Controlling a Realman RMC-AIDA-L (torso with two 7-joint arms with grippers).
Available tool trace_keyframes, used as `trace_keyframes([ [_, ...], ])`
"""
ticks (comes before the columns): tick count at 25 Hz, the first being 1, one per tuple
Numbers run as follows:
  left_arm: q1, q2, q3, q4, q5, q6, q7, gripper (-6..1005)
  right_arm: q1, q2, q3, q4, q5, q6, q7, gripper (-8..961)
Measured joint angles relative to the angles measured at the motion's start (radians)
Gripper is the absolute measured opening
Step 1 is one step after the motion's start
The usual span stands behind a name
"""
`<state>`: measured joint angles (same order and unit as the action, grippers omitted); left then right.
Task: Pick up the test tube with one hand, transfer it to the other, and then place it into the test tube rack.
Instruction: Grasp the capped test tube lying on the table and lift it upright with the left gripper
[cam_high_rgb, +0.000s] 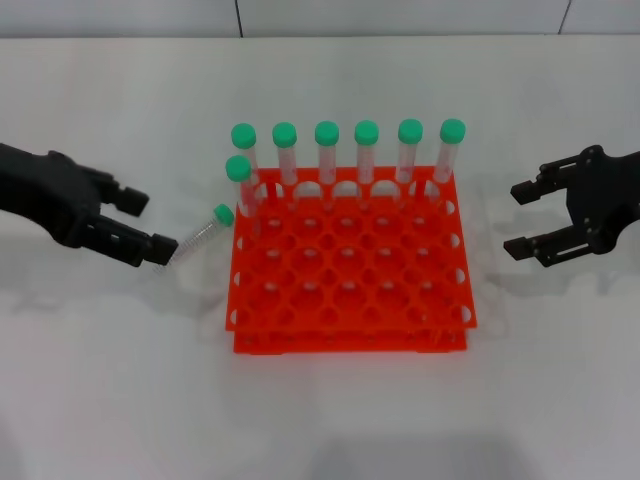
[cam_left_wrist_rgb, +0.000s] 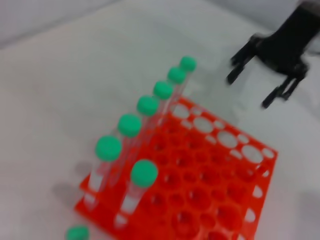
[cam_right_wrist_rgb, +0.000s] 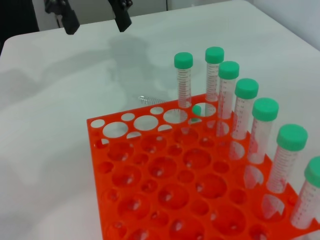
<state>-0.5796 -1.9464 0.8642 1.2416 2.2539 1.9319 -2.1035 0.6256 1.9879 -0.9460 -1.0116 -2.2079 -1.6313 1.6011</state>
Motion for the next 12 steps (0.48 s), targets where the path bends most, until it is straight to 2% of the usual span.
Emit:
trace_keyframes([
  [5, -0.069, 0.01, 0.072, 0.018, 0.171, -0.001, -0.17, 796, 0.008, 0.0, 0.0, 0.001, 0.0, 0.009, 0.002, 716],
  [8, -0.103, 0.001, 0.072, 0.015, 0.267, -0.015, -0.194, 790, 0.012, 0.0, -0.001, 0.001, 0.0, 0.009, 0.004, 716],
  [11, -0.116, -0.023, 0.078, 0.013, 0.354, -0.079, -0.194, 784, 0.012, 0.002, -0.002, 0.001, 0.0, 0.01, 0.006, 715],
  [12, -0.116, -0.023, 0.078, 0.013, 0.354, -0.079, -0.194, 782, 0.011, 0.004, -0.002, 0.001, 0.0, 0.01, 0.006, 715],
])
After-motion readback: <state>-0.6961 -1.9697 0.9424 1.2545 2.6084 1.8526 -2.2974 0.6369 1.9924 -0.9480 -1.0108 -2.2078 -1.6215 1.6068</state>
